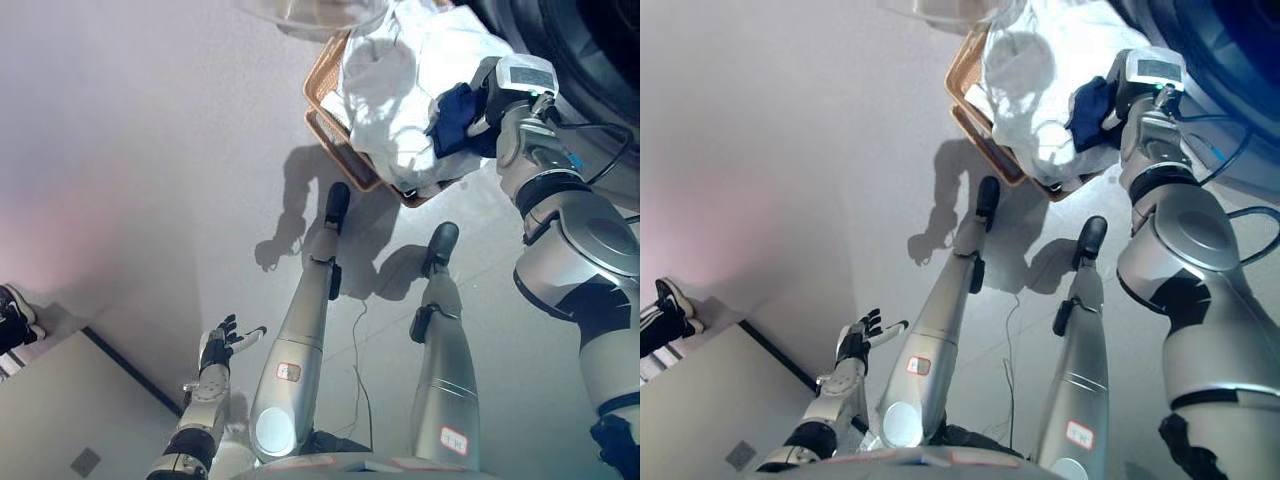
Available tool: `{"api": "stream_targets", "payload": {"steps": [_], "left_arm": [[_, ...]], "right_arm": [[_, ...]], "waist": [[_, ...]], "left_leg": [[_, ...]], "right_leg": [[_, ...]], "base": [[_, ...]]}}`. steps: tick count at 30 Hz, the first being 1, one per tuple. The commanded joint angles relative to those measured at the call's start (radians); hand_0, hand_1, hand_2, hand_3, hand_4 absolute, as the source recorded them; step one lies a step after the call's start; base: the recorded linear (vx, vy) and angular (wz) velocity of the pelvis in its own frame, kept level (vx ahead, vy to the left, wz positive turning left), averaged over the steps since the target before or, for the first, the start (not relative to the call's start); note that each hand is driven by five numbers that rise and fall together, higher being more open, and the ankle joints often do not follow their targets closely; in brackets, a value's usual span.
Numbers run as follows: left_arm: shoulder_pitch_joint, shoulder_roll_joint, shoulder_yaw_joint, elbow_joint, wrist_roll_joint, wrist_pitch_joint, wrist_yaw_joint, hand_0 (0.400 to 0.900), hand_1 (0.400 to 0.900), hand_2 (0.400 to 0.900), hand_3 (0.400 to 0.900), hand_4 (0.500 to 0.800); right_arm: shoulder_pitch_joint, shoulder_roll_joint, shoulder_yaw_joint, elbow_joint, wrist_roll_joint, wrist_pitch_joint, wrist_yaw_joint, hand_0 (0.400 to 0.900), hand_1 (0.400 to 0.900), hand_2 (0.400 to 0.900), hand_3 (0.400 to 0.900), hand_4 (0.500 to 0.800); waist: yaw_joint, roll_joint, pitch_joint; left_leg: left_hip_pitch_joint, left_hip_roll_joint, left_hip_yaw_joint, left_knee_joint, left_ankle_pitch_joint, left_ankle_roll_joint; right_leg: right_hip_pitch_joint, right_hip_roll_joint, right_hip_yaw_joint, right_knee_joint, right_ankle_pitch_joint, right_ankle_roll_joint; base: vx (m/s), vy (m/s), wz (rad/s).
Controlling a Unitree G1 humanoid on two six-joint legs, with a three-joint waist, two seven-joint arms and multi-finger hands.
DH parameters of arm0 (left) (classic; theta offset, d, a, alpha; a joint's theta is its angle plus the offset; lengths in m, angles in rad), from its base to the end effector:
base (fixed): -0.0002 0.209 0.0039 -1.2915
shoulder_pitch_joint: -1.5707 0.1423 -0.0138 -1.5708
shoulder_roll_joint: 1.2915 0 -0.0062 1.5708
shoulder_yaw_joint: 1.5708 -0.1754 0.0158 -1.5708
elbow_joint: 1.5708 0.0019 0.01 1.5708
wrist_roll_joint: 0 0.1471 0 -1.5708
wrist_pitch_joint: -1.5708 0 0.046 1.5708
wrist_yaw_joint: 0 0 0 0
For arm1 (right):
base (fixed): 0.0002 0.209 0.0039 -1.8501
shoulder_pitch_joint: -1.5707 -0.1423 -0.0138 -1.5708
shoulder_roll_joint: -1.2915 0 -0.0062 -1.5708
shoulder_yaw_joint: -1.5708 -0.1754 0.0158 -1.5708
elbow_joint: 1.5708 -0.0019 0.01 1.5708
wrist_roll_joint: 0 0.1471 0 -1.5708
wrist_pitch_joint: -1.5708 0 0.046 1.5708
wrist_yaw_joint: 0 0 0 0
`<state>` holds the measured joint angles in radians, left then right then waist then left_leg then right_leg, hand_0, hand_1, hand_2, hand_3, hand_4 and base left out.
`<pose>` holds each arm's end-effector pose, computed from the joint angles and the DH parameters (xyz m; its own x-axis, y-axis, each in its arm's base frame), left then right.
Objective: Put the clothes in the basket into the washing machine.
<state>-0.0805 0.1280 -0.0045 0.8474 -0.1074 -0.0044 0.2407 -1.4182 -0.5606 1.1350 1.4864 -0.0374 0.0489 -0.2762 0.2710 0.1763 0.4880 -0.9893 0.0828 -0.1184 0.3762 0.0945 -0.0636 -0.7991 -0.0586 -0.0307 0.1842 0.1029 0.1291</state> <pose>0.1669 0.1864 -0.0765 0.6877 0.3127 -0.6552 -0.2283 0.9498 0.2137 0.3723 -0.2378 0.2290 0.9321 -0.2909 0.2157 0.2323 0.0233 -0.9724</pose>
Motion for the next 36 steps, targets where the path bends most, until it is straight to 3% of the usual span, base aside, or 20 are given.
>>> {"api": "stream_targets", "payload": {"steps": [1, 5, 6, 7, 8, 13, 19, 25, 35, 36], "left_arm": [[0.036, 0.033, 0.015, 0.099, -0.025, 0.02, 0.047, 0.9, 0.9, 0.9, 0.9, 0.8], [0.035, 0.032, 0.021, 0.131, -0.023, 0.025, 0.036, 0.9, 0.9, 0.9, 0.9, 0.8], [-0.11, 0.005, 0.013, 0.248, -0.024, 0.039, 0.043, 0.9, 0.9, 0.9, 0.9, 0.8], [-0.111, 0.009, 0.012, 0.251, -0.024, 0.037, 0.043, 0.9, 0.9, 0.9, 0.9, 0.8], [-0.133, 0.009, 0.018, 0.262, -0.015, 0.039, 0.032, 0.9, 0.9, 0.9, 0.9, 0.8], [-0.124, 0.062, 0.037, 0.284, -0.024, 0.044, 0.006, 0.9, 0.9, 0.9, 0.9, 0.8], [-0.088, 0.079, 0.065, 0.307, -0.034, 0.045, -0.019, 0.9, 0.9, 0.9, 0.9, 0.8], [-0.039, 0.085, 0.072, 0.314, -0.036, 0.039, -0.042, 0.9, 0.9, 0.9, 0.9, 0.8], [0.036, 0.089, 0.091, 0.271, -0.017, 0.031, -0.058, 0.9, 0.9, 0.9, 0.9, 0.8], [0.047, 0.091, 0.097, 0.266, -0.018, 0.026, -0.06, 0.9, 0.9, 0.9, 0.9, 0.8]], "right_arm": [[-0.128, -0.056, -0.023, -0.004, 0.065, 0.001, -0.057, 0.4, 0.4, 0.4, 0.4, 0.5], [-0.088, -0.07, -0.169, -0.03, 0.167, -0.009, -0.077, 0.4, 0.4, 0.4, 0.4, 0.5], [-0.029, -0.022, -0.329, -0.039, 0.267, -0.019, -0.093, 0.4, 0.4, 0.4, 0.4, 0.5], [-0.025, -0.022, -0.335, -0.044, 0.266, -0.016, -0.094, 0.4, 0.4, 0.4, 0.4, 0.5], [-0.01, -0.025, -0.454, -0.038, 0.361, -0.023, -0.099, 0.4, 0.4, 0.4, 0.4, 0.5], [0.179, 0.032, -0.882, -0.168, 0.602, -0.087, -0.123, 0.4, 0.4, 0.4, 0.4, 0.5], [0.247, 0.122, -1.167, -0.269, 0.714, -0.127, -0.104, 0.4, 0.4, 0.4, 0.4, 0.5], [0.183, 0.11, -1.257, -0.32, 0.787, -0.167, -0.095, 0.4, 0.4, 0.4, 0.4, 0.5], [-0.007, -0.034, -1.145, -0.319, 0.812, -0.196, -0.104, 0.4, 0.4, 0.4, 0.4, 0.5], [-0.023, -0.049, -1.129, -0.318, 0.813, -0.2, -0.103, 0.461, 0.461, 0.461, 0.461, 0.536]], "waist": [[-0.019, 0.054, 0.032], [-0.036, 0.035, 0.032], [-0.076, 0.012, 0.032], [-0.074, 0.009, 0.032], [-0.084, 0.013, 0.032], [-0.089, 0.007, 0.032], [-0.103, 0.026, 0.032], [-0.091, 0.066, 0.032], [-0.075, 0.124, 0.032], [-0.069, 0.133, 0.025]], "left_leg": [[0.115, -0.02, -0.013, -0.181, 0.026, 0.003], [0.201, -0.02, 0.004, -0.216, 0.023, 0.01], [0.245, -0.016, 0.006, -0.234, 0.022, 0.002], [0.248, -0.017, 0.007, -0.237, 0.023, 0.002], [0.275, -0.02, 0.016, -0.243, 0.024, 0.004], [0.402, -0.023, 0.04, -0.312, 0.037, 0.005], [0.506, -0.043, 0.056, -0.333, 0.039, 0.009], [0.564, -0.056, 0.064, -0.391, 0.042, 0.02], [0.606, -0.061, 0.07, -0.451, 0.048, 0.029], [0.606, -0.062, 0.069, -0.452, 0.047, 0.03]], "right_leg": [[0.148, 0.022, 0.017, 0.095, 0.037, -0.011], [0.236, 0.016, 0.01, 0.033, 0.024, -0.025], [0.269, 0.013, 0.012, 0.011, 0.018, -0.035], [0.271, 0.012, 0.012, 0.009, 0.018, -0.035], [0.308, 0.011, 0.007, -0.018, 0.009, -0.042], [0.452, 0.018, -0.007, -0.135, 0.002, -0.062], [0.58, 0.028, -0.001, -0.208, -0.001, -0.082], [0.651, 0.03, 0.006, -0.261, -0.003, -0.093], [0.68, 0.025, 0.018, -0.271, -0.005, -0.089], [0.681, 0.025, 0.021, -0.271, -0.007, -0.088]], "base": [[-0.01, -0.052, -0.11], [-0.02, -0.077, -0.08], [-0.01, -0.068, -0.1], [0.0, -0.064, -0.09], [-0.01, -0.048, 0.0], [0.0, -0.064, -0.06], [0.03, -0.003, -0.09], [0.04, 0.008, -0.02], [0.04, 0.023, 0.02], [0.03, 0.002, 0.01]]}}
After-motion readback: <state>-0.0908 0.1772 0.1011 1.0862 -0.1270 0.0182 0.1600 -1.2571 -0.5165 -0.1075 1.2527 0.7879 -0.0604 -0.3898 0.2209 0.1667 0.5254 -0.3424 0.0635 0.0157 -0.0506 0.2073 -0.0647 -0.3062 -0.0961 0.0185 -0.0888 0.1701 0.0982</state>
